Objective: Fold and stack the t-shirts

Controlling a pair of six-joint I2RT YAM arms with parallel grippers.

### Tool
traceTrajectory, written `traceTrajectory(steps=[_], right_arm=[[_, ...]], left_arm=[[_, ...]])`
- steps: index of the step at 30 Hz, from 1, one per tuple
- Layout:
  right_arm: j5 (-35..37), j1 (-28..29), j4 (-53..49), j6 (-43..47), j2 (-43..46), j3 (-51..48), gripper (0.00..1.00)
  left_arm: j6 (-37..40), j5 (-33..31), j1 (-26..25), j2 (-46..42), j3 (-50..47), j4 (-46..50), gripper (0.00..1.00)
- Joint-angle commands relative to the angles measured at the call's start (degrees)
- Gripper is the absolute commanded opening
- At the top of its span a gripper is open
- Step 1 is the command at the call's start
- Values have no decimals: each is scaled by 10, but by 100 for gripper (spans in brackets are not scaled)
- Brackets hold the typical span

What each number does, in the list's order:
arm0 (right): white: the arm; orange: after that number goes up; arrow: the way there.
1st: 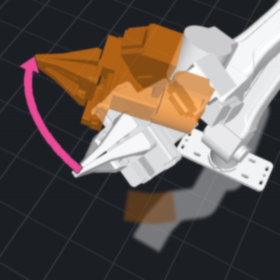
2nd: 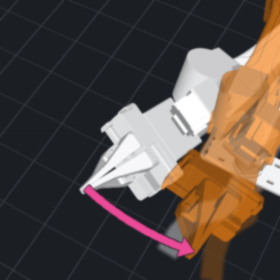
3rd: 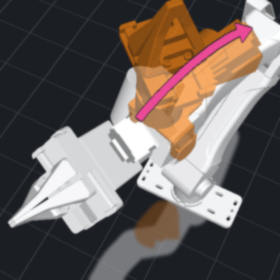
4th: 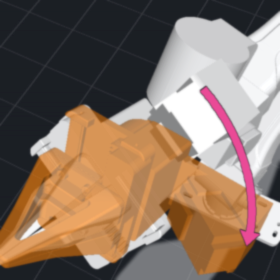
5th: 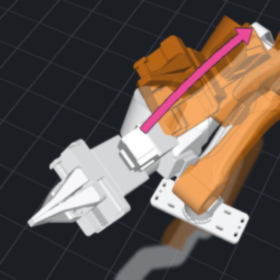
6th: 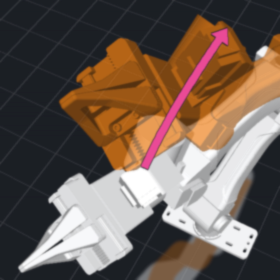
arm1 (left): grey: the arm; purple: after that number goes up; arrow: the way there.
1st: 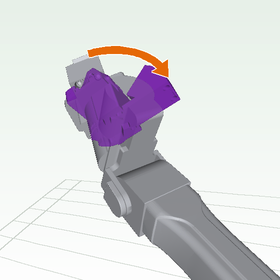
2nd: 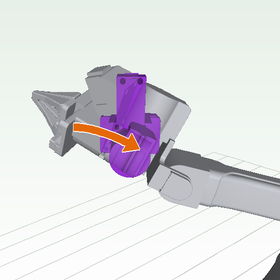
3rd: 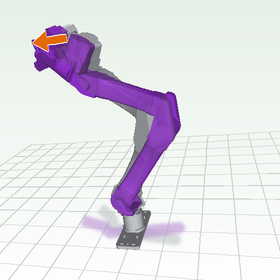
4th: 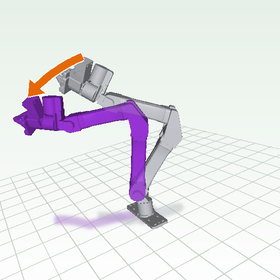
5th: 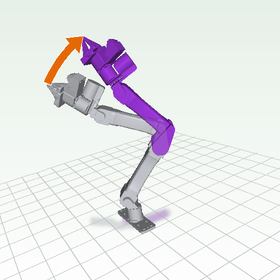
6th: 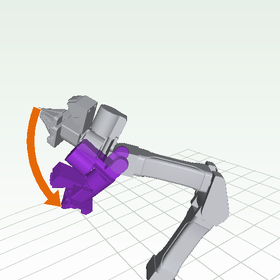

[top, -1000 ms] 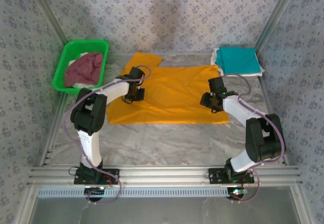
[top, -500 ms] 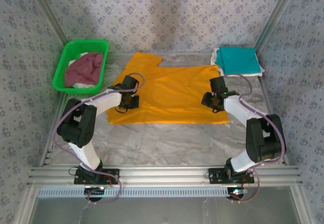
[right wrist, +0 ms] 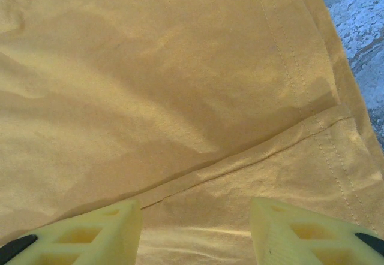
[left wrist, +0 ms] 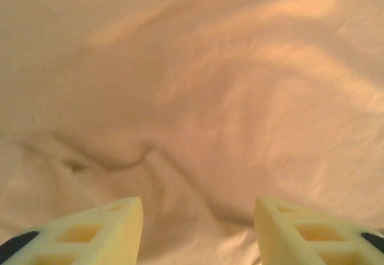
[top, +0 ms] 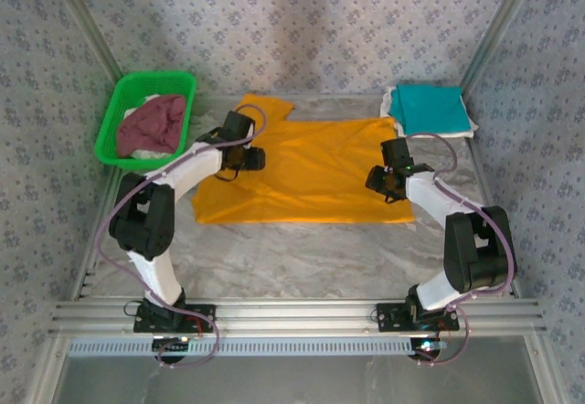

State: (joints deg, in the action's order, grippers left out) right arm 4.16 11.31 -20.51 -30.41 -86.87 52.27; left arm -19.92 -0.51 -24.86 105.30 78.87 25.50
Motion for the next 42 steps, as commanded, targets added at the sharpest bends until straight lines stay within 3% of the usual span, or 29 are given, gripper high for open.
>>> traceTrajectory(steps=[1,4,9,14,15,17,23,32,40,42], right_arm=[[5,-3,-1,7,17,2,52],[5,-4,2,7,16,2,53],[6,-5,4,7,13,6,53],[8,-5,4,7,9,8,53],[8,-5,3,6,9,7,53],[8,-4,4,7,9,8,53],[3,-3,6,5,0,11,53],[5,-2,1,8,-1,12,53],[2,-2,3,9,-3,11,53],[3,-2,3,9,-4,9,53]], left_arm=[[18,-5,1,49,28,65,54],[16,-11,-3,71,38,77,59],[18,-14,-8,96,43,92,58],[16,-34,-9,83,16,91,36],[14,-37,-9,73,5,85,26],[10,-45,-9,56,-12,76,16],[8,-75,-10,35,-21,65,6],[17,-102,-10,49,20,46,6],[46,-113,-15,108,92,63,18],[48,-113,-15,118,99,62,14]])
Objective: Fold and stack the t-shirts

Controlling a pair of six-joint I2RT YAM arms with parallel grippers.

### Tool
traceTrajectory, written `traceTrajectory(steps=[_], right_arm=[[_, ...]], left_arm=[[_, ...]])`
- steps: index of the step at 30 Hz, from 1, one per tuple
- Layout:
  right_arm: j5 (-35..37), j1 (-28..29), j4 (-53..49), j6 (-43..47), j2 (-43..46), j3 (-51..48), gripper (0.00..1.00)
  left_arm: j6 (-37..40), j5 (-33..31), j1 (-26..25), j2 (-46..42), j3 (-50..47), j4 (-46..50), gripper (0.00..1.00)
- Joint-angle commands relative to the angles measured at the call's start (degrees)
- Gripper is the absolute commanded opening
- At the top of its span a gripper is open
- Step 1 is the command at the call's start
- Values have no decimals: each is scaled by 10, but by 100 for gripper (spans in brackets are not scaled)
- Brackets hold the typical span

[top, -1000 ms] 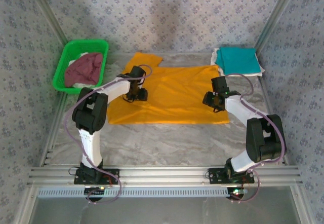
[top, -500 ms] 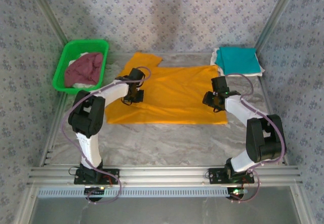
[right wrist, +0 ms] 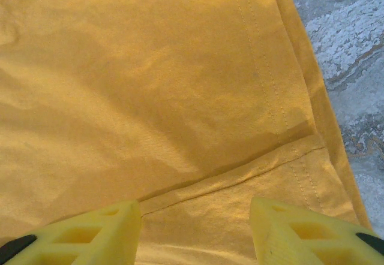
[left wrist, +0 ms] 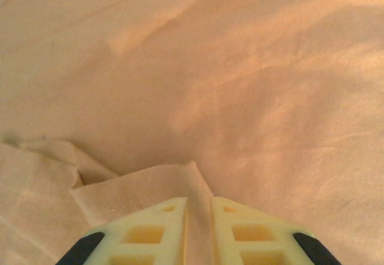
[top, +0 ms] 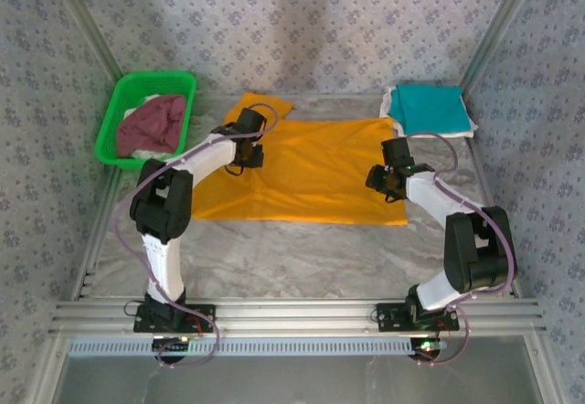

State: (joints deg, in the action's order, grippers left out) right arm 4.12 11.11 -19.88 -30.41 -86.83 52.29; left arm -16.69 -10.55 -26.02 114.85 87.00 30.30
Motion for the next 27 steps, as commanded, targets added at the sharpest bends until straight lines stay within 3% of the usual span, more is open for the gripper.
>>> traceTrajectory(steps=[1,3,8,10,12,15,18,21,23,25,27], right_arm=[[3,-1,-4,9,-5,10,53],[2,-1,-4,10,-4,10,53],[1,-2,-3,11,-5,10,53],[-2,-2,-3,11,-6,11,53],[-4,-2,-1,11,-7,11,53],[-4,-2,-4,11,-8,13,53],[-3,-3,-5,11,-6,14,53],[-2,-5,-6,12,-3,15,53],[-2,-5,-7,13,-1,16,53],[-1,-7,-8,14,1,15,53],[-2,-7,-8,16,2,15,53]], left_arm=[[16,-12,-4,27,21,14,11],[16,-11,-4,30,24,15,3],[20,-11,-3,38,23,4,3],[19,-9,-3,42,28,3,10],[19,1,-3,45,25,-9,28],[20,15,-3,59,38,-10,30],[11,25,-1,81,60,7,38],[7,28,-1,88,56,-3,23],[7,22,0,90,55,-3,21],[7,17,0,91,56,-4,9],[7,15,0,89,58,-5,3]])
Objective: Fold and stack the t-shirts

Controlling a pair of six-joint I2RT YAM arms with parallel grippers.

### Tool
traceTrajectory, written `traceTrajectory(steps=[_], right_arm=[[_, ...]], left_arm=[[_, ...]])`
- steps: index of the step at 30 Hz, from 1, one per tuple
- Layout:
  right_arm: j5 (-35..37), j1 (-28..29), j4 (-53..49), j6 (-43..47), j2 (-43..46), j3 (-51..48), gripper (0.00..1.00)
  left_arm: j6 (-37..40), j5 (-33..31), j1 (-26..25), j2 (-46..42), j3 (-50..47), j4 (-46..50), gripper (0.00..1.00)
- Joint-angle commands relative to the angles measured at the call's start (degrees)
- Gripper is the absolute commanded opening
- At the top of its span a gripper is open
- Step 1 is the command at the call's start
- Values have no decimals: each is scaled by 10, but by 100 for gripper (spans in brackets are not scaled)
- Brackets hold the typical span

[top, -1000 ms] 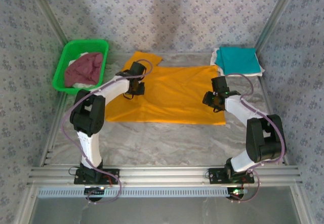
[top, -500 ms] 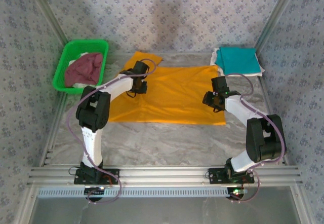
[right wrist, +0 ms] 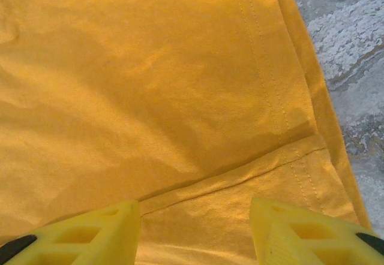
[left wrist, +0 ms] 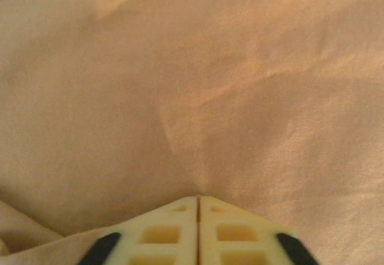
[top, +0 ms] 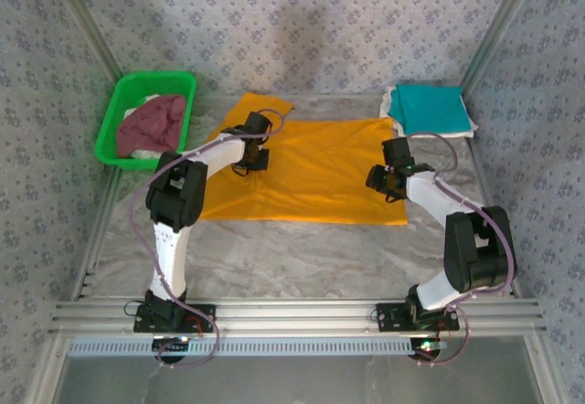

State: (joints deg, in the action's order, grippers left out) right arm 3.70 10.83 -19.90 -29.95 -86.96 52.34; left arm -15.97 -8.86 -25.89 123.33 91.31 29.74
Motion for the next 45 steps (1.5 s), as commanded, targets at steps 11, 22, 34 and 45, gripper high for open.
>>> traceTrajectory(steps=[11,22,34,45], right_arm=[[0,-5,-5,9,3,11,53],[1,-8,-15,12,5,19,53],[-95,-55,-12,13,-1,-31,50],[-129,-83,-24,-3,-53,-61,50]], left_arm=[[24,-8,-12,22,75,13,0],[28,-38,-8,-41,1,-21,59],[-101,65,115,-311,-362,-146,53],[-127,72,157,-342,-488,-141,52]])
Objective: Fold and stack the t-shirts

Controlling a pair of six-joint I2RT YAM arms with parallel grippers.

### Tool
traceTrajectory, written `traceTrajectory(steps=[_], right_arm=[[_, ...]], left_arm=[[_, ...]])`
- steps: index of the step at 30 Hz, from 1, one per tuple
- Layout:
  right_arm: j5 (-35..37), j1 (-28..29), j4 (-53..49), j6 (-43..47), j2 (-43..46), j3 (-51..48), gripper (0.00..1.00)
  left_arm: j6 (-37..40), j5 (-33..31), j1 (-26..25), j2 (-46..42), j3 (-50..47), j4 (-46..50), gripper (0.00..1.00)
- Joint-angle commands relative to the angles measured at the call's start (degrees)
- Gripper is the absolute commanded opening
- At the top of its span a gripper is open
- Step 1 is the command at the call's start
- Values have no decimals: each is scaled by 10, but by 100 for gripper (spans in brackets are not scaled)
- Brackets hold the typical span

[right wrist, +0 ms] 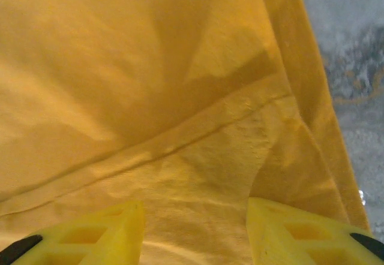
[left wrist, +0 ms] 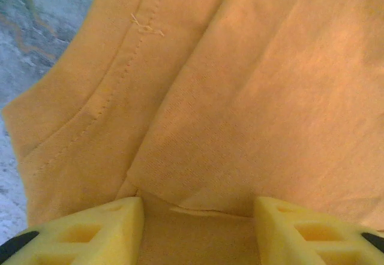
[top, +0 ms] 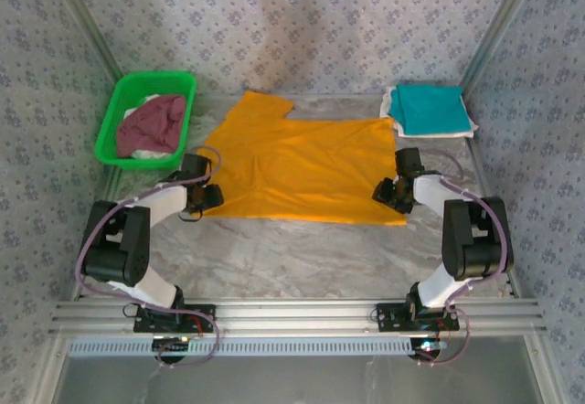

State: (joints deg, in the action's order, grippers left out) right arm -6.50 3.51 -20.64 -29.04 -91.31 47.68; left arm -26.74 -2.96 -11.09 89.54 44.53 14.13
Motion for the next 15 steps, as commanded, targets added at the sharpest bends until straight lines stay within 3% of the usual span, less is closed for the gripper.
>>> traceTrajectory(steps=[1,6,11,15], right_arm=[[-33,-17,-15,-16,-8,-22,50],[-50,-57,0,-43,35,-80,51],[-68,-111,-1,-46,67,-122,51],[-75,-121,-18,-43,72,-132,50]], left_arm=[[-21,14,10,-6,-24,20,52],[-35,30,-4,-46,-46,47,51],[-81,42,-66,-78,-81,79,51],[-124,29,-97,-107,-109,108,51]])
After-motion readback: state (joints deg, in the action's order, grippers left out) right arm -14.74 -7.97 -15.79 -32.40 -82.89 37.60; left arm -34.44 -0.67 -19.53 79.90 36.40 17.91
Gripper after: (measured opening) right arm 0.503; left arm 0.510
